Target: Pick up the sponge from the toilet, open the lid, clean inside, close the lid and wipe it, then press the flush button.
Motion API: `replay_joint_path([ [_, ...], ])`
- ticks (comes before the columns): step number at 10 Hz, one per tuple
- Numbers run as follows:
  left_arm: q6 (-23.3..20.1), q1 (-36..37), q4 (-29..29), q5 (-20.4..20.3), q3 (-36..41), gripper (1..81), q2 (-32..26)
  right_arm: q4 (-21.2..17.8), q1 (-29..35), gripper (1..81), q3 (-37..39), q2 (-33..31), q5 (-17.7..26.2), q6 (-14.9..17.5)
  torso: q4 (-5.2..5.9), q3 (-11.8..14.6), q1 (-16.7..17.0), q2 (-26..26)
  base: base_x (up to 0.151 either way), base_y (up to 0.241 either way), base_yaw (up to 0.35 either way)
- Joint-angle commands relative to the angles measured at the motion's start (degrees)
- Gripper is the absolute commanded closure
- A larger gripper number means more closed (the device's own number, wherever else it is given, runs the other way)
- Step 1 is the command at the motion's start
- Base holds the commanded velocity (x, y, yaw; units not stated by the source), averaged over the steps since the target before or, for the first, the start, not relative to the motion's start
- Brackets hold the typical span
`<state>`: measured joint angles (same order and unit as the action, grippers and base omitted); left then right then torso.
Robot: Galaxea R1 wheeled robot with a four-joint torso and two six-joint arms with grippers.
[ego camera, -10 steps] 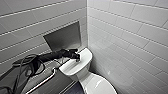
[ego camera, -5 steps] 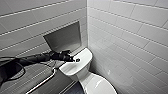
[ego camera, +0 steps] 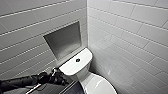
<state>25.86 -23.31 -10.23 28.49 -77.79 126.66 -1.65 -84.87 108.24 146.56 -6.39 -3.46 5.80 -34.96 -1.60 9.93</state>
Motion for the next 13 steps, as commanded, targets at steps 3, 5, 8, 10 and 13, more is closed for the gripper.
replay_joint_path([
  [3, 0.60, -30.15, -20.09, -15.92, -0.87, 81.1, -3.69, -0.02, -0.88, 81.1, -1.02, -0.62, 4.45, 0.21, 0.00, 0.00, 0.02, 0.00, 0.000, 0.000, 0.000],
  [5, 0.34, -37.80, -22.73, -17.94, -9.19, 81.1, 2.00, -0.20, -1.32, 81.1, 0.81, 0.43, 4.45, 0.12, 0.00, 5.55, 0.02, 0.00, 0.000, 0.000, 0.000],
  [8, 0.34, -45.54, -22.74, -24.42, -22.08, 81.1, 9.20, -0.38, -1.15, 81.1, 4.32, 2.10, 4.54, 0.12, 0.00, 10.31, 0.05, 0.05, 0.000, 0.000, 0.000],
  [10, 0.34, -49.15, -22.82, -25.24, -32.63, 81.1, 16.04, -0.20, -0.88, 81.1, 6.43, 3.23, 4.54, 0.12, 0.00, 14.26, 0.13, 0.09, 0.000, 0.000, 0.000],
  [13, 0.60, -52.84, -22.03, -28.84, -46.49, 81.1, 24.87, -0.02, -0.88, 81.1, 10.22, 5.61, 4.54, 0.12, 0.00, 20.11, 0.22, 0.15, 0.000, 0.000, 0.000],
])
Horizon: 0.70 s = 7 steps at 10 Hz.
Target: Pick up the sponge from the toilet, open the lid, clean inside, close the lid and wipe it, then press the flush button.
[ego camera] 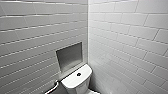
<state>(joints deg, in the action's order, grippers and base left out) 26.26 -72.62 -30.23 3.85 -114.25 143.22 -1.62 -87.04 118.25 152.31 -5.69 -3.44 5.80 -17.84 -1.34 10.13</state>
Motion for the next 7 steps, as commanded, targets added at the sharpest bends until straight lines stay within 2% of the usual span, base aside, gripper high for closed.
replay_joint_path([
  [1, 0.20, -4.42, -2.02, -4.29, -13.28, 81.1, 10.78, -0.05, 1.38, 81.1, 1.27, 0.48, 3.85, 0.10, 0.00, 4.91, 0.00, -0.02, 0.000, 0.000, 0.000],
  [2, 0.11, -5.12, -2.02, -4.38, -16.40, 81.1, 13.03, -0.05, 1.30, 81.1, 3.00, 1.43, 3.85, 0.10, 0.00, 6.90, 0.05, 0.02, 0.000, 0.000, 0.000],
  [3, 0.11, -5.73, -2.02, -4.38, -19.14, 81.1, 15.59, -0.05, 1.38, 81.1, 5.30, 2.75, 3.85, 0.19, 0.00, 7.25, 0.06, 0.04, 0.000, 0.000, 0.000],
  [4, 0.20, -6.18, -1.94, -4.38, -22.05, 81.1, 18.23, -0.22, 1.39, 81.1, 7.85, 3.99, 3.85, 0.19, 0.00, 5.20, 0.09, 0.06, 0.000, 0.000, 0.000],
  [5, 0.37, -6.53, -1.85, -4.38, -24.52, 81.1, 20.00, -0.05, 1.38, 81.1, 9.52, 4.96, 3.85, 0.27, 0.00, 6.29, 0.13, 0.09, 0.000, 0.000, 0.000],
  [7, 0.64, -6.79, -1.76, -4.38, -29.72, 81.1, 23.26, 0.04, 1.21, 81.1, 10.41, 6.19, 3.76, 0.36, 0.00, 6.80, 0.17, 0.13, 0.000, 0.000, 0.000],
])
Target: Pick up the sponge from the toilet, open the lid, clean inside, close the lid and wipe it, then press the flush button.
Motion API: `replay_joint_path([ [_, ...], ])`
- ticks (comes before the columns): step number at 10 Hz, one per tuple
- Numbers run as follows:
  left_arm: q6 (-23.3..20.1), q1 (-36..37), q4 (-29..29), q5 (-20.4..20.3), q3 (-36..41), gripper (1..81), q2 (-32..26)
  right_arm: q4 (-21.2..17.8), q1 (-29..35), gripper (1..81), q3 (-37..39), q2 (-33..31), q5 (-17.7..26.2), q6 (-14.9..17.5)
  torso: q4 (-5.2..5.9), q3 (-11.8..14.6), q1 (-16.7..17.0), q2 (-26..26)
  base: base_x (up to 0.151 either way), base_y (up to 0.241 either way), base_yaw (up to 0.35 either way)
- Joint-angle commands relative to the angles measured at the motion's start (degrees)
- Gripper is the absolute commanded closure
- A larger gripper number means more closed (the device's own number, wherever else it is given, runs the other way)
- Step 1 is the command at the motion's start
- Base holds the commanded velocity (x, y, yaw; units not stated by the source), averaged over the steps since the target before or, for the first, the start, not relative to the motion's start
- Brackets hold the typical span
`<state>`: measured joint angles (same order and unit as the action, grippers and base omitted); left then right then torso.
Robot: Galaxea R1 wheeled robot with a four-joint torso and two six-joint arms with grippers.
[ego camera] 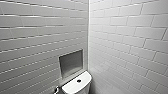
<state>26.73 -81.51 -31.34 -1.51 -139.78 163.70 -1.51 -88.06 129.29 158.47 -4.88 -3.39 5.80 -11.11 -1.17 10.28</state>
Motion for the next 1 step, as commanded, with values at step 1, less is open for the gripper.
replay_joint_path([
  [1, 0.16, 1.83, -0.65, 1.07, -5.58, 81.1, 4.00, -0.07, 2.23, 81.1, -0.63, 0.29, 3.03, 0.31, 0.00, 0.00, 0.00, 0.00, 0.000, 0.000, 0.000],
])
